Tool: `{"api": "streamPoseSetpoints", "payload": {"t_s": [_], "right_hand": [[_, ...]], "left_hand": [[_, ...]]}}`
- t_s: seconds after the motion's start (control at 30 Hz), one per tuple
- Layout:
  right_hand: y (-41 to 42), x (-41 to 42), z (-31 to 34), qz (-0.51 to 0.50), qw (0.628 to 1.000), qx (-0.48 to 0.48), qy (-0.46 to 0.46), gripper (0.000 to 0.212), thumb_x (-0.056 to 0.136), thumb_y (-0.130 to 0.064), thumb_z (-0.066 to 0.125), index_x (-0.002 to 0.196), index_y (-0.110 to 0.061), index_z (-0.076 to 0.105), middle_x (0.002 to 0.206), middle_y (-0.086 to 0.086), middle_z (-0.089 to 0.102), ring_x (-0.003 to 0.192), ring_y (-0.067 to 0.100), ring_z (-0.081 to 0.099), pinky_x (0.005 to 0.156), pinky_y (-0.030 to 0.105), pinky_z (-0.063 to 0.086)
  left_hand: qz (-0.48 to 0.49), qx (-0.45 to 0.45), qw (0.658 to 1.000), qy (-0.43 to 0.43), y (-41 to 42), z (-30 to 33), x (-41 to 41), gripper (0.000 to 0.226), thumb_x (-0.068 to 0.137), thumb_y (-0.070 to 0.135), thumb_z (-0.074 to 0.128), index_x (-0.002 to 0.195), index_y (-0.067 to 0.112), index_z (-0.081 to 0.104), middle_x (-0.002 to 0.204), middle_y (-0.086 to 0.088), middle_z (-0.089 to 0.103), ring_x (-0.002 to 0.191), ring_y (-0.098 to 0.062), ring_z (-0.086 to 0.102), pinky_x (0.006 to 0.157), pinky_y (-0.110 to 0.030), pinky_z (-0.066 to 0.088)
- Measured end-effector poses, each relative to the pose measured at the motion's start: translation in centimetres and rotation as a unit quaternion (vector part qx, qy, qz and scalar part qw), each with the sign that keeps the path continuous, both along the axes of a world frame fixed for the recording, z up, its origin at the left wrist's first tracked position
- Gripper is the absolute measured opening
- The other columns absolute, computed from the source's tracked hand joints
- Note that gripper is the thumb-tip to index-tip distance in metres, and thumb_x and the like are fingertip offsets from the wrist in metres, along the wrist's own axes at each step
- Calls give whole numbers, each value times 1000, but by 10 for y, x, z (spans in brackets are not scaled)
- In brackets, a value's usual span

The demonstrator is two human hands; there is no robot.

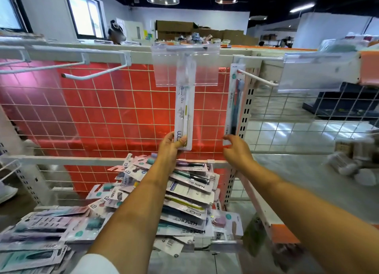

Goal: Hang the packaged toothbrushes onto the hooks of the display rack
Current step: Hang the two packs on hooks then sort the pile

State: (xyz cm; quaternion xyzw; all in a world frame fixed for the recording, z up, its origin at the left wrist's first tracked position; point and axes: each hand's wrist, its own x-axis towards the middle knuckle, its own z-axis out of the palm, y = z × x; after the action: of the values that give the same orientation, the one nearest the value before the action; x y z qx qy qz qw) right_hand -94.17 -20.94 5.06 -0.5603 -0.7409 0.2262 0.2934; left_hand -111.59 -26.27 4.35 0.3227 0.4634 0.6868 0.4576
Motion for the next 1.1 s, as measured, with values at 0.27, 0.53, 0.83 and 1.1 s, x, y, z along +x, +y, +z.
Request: {"api": "streamPoseSetpoints", "payload": {"t_s": [0.27, 0.53, 0.83, 1.1], "right_hand": [[-6, 10, -1, -22, 1000, 2, 4, 43, 90, -8, 55, 131, -17, 49, 132, 6, 49, 106, 20, 53, 77, 25, 43], [-22, 7, 4, 14, 1000, 2, 19, 45, 86, -3, 49, 130, -12, 50, 130, 9, 51, 122, 28, 48, 100, 41, 44], [-53, 1, 14, 71, 997, 5, -41, 51, 92, -4, 49, 141, -10, 36, 141, 10, 44, 117, 24, 53, 88, 27, 45], [-89, -7, 16, 82, 995, -18, -59, 56, 91, -7, 50, 142, -22, 33, 142, 4, 42, 95, 15, 60, 83, 33, 52]], "left_hand": [[-8, -91, 993, -81, -10, -8, 2, 16, 86, 25, 61, 90, 10, 56, 78, -5, 61, 67, -16, 55, 65, -29, 45], [50, -149, 987, -44, -20, 5, 2, 23, 88, 27, 59, 85, 4, 57, 74, -8, 57, 64, -16, 54, 57, -24, 51], [67, -174, 971, 149, -50, 15, -6, 34, 92, 15, 56, 120, -2, 49, 103, -13, 57, 88, -23, 55, 81, -37, 49], [85, -193, 911, 356, -95, 31, -1, 48, 92, 22, 57, 135, 6, 42, 137, -12, 48, 123, -30, 47, 105, -41, 38]]}}
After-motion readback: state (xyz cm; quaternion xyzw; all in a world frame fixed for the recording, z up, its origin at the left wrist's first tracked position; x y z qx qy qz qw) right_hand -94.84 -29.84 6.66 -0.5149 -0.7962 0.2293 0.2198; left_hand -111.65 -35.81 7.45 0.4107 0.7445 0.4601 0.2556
